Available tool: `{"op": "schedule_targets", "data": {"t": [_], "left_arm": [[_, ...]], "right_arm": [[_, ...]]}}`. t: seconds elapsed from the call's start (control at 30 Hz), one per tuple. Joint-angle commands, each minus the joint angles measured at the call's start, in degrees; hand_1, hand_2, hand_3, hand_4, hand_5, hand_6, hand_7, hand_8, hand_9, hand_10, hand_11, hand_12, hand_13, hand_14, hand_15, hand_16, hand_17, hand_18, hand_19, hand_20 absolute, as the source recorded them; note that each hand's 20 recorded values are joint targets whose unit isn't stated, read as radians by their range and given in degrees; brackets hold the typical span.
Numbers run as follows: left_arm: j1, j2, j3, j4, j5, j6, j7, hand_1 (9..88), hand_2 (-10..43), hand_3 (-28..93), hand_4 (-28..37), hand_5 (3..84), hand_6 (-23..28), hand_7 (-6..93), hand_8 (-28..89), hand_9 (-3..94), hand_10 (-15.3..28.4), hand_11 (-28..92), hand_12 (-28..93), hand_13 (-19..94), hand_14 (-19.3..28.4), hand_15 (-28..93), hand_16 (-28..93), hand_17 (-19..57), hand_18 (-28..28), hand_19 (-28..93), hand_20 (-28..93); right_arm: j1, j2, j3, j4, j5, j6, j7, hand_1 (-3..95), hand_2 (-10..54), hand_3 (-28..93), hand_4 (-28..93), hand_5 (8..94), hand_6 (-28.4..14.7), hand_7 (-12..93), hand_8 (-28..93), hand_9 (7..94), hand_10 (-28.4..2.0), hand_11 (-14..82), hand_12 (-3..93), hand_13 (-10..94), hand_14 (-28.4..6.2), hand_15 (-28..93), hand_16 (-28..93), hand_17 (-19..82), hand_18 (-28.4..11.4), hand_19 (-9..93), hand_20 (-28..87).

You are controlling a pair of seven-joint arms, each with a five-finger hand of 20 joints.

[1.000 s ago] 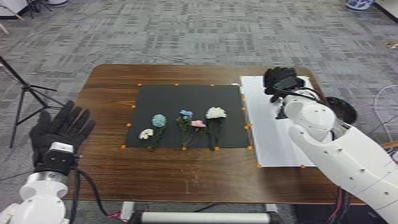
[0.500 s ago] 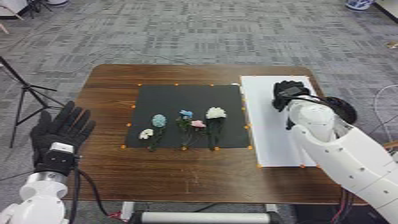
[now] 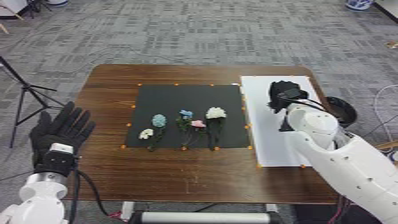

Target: Arrange flowers

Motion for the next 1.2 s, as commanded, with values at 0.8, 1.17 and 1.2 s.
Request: {"op": "schedule_targets", "data": {"t": [0.8,1.17,1.2], "left_arm": [[1.4,-0.95,0.09,0.26,0.28,0.13,-0.78,24.7,16.3,69,-28.3,40.6,7.8,14.1,-10,30.7,14.6,20,7,22,15.3,26,-6,-6.9,12.4,28,10],[1.06,-0.95,-0.09,0.64,-1.95,0.21,-0.69,24.7,16.4,69,-28.3,40.0,7.9,14.0,-10,29.2,14.4,19,7,22,15.2,26,-6,-6.8,12.3,28,9],[1.19,-0.95,-0.18,0.61,-1.84,0.29,-0.64,24.5,16.4,69,-28.3,40.0,7.9,13.9,-10,29.2,14.4,19,7,22,15.3,26,-6,-6.8,12.3,28,9]], "right_arm": [[-12.46,-7.17,-0.33,-14.16,-4.57,3.33,-1.38,59.7,-9.5,71,-28,71.5,2.1,46,6,83.7,-6.8,20.4,54.5,64,-8.7,57,50,34,-23.3,81,43],[-12.34,-7.88,-1.52,-13.59,-4.84,6.29,-0.01,55.6,-9.5,70,-28,68.6,0.0,36,0,80.1,-8.2,15.1,45.5,61,-9.2,56,44,32,-23.2,81,42],[-12.46,-7.69,-1.4,-13.79,-4.85,6.15,0.2,55.4,-9.5,70,-28,68.5,-0.2,33,1,79.7,-8.2,13.9,44.3,61,-9.0,56,43,32,-23.2,81,42]]}}
